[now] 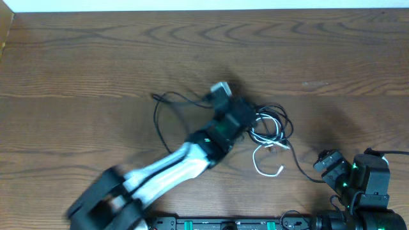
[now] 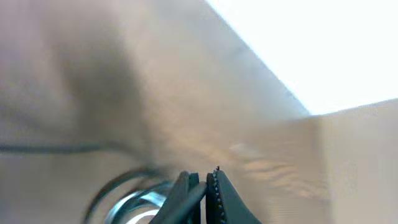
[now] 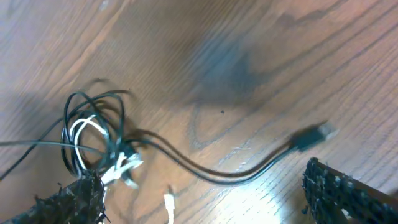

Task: Untangle cables

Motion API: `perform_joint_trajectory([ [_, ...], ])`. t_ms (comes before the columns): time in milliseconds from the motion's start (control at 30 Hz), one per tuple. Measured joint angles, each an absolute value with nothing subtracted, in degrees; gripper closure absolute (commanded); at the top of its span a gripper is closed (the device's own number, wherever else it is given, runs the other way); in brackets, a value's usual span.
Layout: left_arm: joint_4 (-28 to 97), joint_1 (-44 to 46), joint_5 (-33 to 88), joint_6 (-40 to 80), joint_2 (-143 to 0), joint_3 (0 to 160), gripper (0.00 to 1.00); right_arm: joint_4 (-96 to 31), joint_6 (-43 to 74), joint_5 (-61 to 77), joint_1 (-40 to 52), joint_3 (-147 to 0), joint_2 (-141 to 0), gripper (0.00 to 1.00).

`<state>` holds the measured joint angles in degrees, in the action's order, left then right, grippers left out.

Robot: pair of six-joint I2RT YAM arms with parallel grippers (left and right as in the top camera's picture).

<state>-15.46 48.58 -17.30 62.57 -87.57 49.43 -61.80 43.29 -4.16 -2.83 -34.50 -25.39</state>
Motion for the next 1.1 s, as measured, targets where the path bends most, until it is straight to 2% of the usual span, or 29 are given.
perform_joint_trajectory([
  [200, -7.62, 47.9, -18.68, 51.62, -71.96, 49.65, 0.92, -57.78, 41.39, 0.78, -2.83, -34.46, -25.39, 0.01],
  [400, 2.17, 47.88, -26.96, 47.46, -68.1, 49.65, 0.92, -53.89, 38.04, 8.01, -2.83, -34.39, -25.39, 0.01],
  [433, 4.1, 47.88, -28.38, 47.13, -68.16, 49.63, 0.85, -53.69, 37.63, 8.97, -2.83, -34.39, -25.39, 0.01],
  [500, 7.25, 47.88, -30.39, 46.13, -68.16, 49.6, 0.6, -53.69, 36.8, 10.26, -2.83, -34.39, -25.41, 0.01],
  [567, 10.35, 47.9, -32.38, 45.84, -68.14, 49.63, 0.41, -53.67, 36.1, 11.03, -2.83, -34.37, -25.45, 0.01],
  [600, 12.38, 47.88, -33.95, 45.82, -68.16, 49.6, 0.36, -53.69, 35.81, 11.29, -2.83, -34.35, -25.45, 0.01],
  [733, 17.91, 45.89, -39.0, 45.54, -68.16, 49.58, 0.32, -53.58, 35.11, 12.23, -2.83, -34.33, -25.47, 0.01],
  [867, 20.38, 38.81, -40.36, 45.12, -68.16, 49.58, 0.21, -53.28, 34.87, 12.51, -2.83, -34.33, -25.47, 0.01],
  [967, 20.67, 32.36, -33.95, 44.93, -68.14, 49.58, 0.14, -52.75, 34.83, 12.91, -2.83, -34.3, -25.47, 0.01],
  [1100, 20.36, 25.87, -17.91, 45.12, -68.14, 49.58, 0.13, -49.04, 33.98, 14.81, -2.83, -33.63, -25.47, 0.01],
])
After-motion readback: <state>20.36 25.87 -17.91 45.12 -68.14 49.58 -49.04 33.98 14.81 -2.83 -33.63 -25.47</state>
